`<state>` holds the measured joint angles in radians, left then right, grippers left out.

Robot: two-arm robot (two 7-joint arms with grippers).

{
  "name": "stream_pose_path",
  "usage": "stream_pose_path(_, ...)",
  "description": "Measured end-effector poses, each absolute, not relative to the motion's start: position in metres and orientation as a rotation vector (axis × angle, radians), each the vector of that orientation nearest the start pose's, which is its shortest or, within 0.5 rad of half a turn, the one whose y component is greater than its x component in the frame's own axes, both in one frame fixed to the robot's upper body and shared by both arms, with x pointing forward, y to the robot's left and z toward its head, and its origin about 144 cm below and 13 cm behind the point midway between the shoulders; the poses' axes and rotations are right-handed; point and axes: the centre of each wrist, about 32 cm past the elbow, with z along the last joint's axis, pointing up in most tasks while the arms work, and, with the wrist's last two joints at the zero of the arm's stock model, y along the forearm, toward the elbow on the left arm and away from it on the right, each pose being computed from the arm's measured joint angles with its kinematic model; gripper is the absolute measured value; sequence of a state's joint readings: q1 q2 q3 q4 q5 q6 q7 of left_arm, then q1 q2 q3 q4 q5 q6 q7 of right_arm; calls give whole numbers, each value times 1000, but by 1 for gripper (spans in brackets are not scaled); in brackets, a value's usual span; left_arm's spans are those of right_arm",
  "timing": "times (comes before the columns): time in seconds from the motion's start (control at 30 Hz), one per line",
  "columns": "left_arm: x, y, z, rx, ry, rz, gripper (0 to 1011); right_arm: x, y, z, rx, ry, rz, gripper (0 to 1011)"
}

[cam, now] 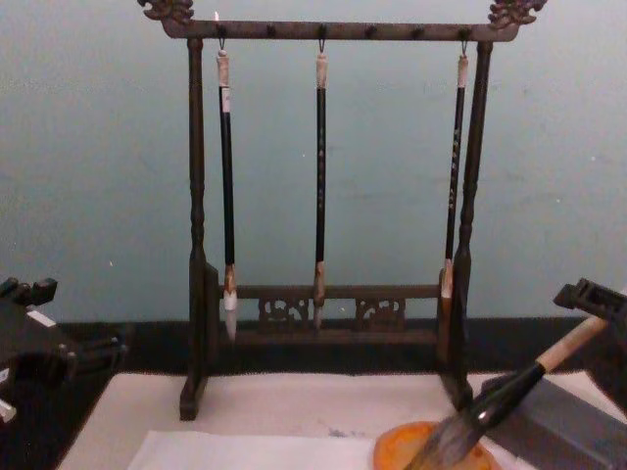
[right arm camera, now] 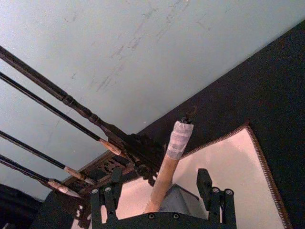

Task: Pick up the brush from the inkstone, write on the paper, then place the brush back to its original position.

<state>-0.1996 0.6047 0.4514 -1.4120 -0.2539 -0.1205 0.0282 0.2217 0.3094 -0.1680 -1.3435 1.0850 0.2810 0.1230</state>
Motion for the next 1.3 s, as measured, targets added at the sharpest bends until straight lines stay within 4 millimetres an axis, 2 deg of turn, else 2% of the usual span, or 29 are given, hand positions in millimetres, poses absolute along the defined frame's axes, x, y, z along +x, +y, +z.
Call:
stream_pose_path(0.4, 489, 310, 1140, 304, -285, 1248, 1010, 529, -285, 1141, 365, 829, -1174, 1000)
stream_pose_path(1.3, 489, 310, 1140, 304, -285, 1248, 1010, 525, -287, 1138, 391, 862, -1173, 1000)
